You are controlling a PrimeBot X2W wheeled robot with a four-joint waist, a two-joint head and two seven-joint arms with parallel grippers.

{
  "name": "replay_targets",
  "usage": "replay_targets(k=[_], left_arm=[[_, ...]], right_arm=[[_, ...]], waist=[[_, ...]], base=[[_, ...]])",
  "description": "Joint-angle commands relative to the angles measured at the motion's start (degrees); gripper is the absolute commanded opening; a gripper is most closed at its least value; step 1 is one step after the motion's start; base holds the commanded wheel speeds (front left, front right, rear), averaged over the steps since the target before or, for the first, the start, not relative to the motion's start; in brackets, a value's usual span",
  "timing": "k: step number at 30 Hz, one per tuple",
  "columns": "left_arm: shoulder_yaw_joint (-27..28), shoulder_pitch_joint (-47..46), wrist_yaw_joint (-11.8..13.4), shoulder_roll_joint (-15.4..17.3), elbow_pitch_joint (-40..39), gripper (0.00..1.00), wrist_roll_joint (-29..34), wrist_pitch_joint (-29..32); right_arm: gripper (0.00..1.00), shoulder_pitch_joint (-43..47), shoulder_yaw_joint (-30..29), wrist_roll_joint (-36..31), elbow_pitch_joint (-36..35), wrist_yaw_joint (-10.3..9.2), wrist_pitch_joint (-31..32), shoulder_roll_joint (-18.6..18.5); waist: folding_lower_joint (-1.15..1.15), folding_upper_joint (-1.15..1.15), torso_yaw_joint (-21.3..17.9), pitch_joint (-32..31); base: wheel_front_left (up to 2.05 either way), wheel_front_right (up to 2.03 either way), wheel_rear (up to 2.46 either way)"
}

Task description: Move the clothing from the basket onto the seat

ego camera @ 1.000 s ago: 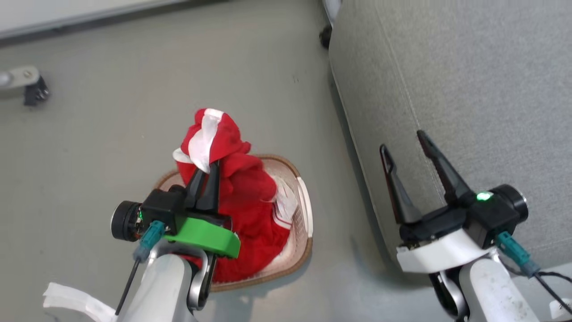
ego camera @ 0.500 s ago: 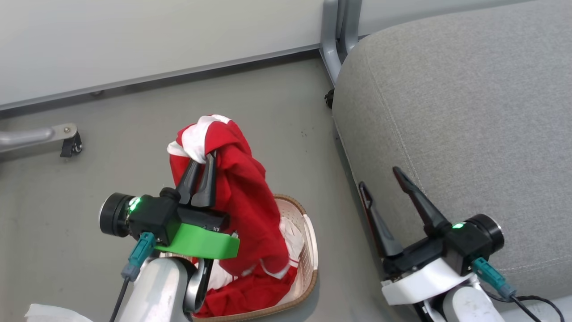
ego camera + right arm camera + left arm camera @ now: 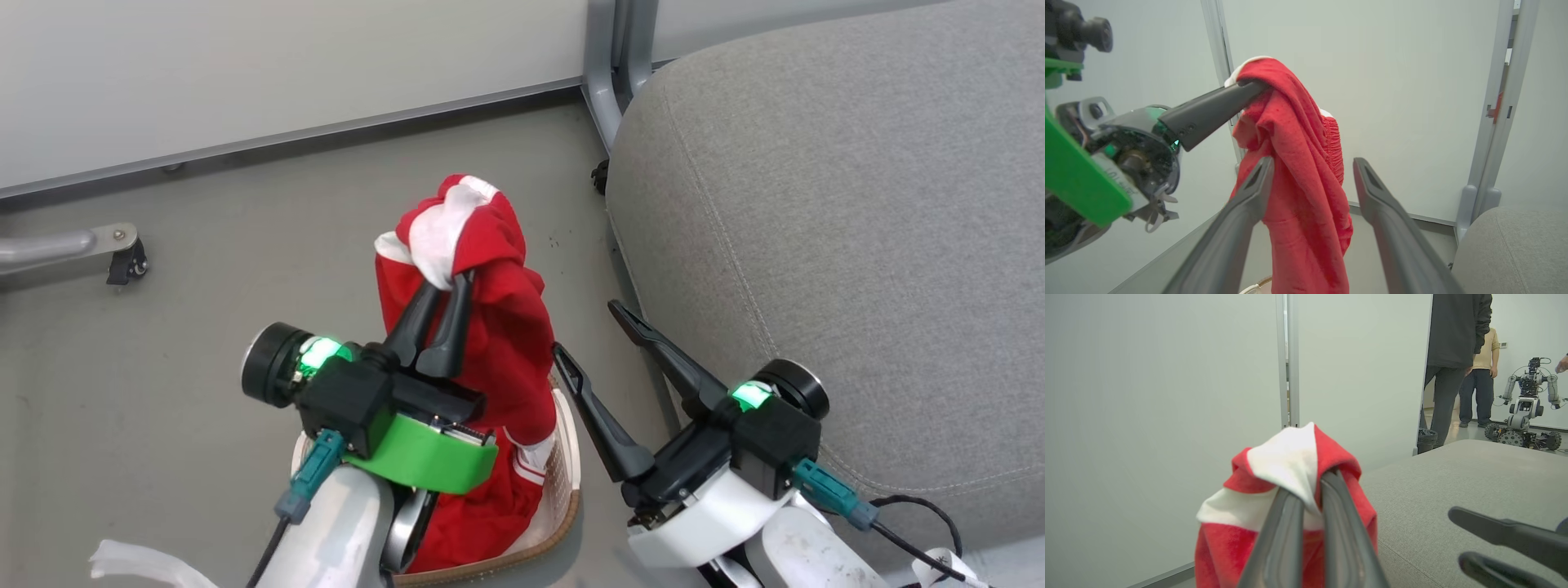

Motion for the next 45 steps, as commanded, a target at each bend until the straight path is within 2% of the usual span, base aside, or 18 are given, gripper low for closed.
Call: replay_targets(k=[1, 10, 19, 20, 21, 34, 35, 37, 38, 45], left_arm=[[-0.6, -1.3, -0.3, 0.1, -0.1, 0.00, 0.6, 0.0], [-6.0, -2.3, 0.4, 0.1, -2.2, 0.00, 1.1, 0.0], [-8.7, -2.2, -0.5, 0.1, -3.3, 0.00, 0.8, 0.0], [-8.6, -2.1, -0.6, 0.1, -3.0, 0.00, 1.0, 0.0], [-8.5, -1.9, -0.7, 0.1, -2.9, 0.00, 1.1, 0.0], [-7.4, -0.4, 0.2, 0.8, -0.1, 0.00, 2.3, 0.0], [-7.4, -0.3, -0.2, 0.8, 0.2, 0.05, 1.8, 0.0], [-7.3, -0.3, -0.5, 0.8, 1.2, 0.46, 0.9, 0.0], [-7.4, -0.2, -0.6, 0.9, 1.8, 1.00, 0.8, 0.0], [-7.9, -0.6, -2.1, 1.8, 4.8, 1.00, -2.4, 2.1]], right_arm=[[1.00, -1.2, 0.6, 0.9, 0.7, -0.02, -0.2, 0.0], [1.00, -4.7, 2.2, 1.1, 6.1, -0.02, -0.2, 0.2], [1.00, -4.0, 4.0, 3.7, 10.5, -0.02, -0.2, 0.5], [0.19, -4.2, 4.6, 3.7, 10.5, -0.02, -0.2, 0.4], [0.00, -4.3, 5.0, 3.9, 10.6, -0.02, -0.2, 0.3], [0.00, -3.7, 4.2, 3.8, 10.4, -0.02, -0.2, 0.1], [0.00, -3.7, 4.1, 3.8, 10.4, -0.02, -0.2, 0.1], [0.00, -3.6, 4.0, 3.9, 10.3, -0.02, -0.2, 0.1], [0.00, -3.5, 3.9, 3.9, 10.3, -0.02, -0.2, 0.0], [0.00, -3.0, 2.2, 3.5, 10.1, -0.02, -0.2, 0.1]], waist=[[0.01, 0.00, 0.2, -0.1], [0.01, 0.00, 1.2, -0.4], [0.01, 0.00, 2.1, -1.0], [0.01, 0.00, 2.1, -1.0], [0.01, 0.00, 2.1, -1.1], [0.01, 0.00, 1.8, -1.2], [0.01, 0.00, 1.8, -1.2], [0.01, 0.00, 1.8, -1.1], [0.01, 0.00, 1.9, -1.0], [0.01, 0.00, 2.3, -0.8]], base=[[0.00, 0.00, 0.00], [0.00, 0.00, 0.00], [0.00, 0.00, 0.00], [0.00, 0.00, 0.00], [0.00, 0.00, 0.00], [0.00, 0.00, 0.00], [0.00, 0.00, 0.00], [0.00, 0.00, 0.00], [0.00, 0.00, 0.00], [0.00, 0.00, 0.00]])
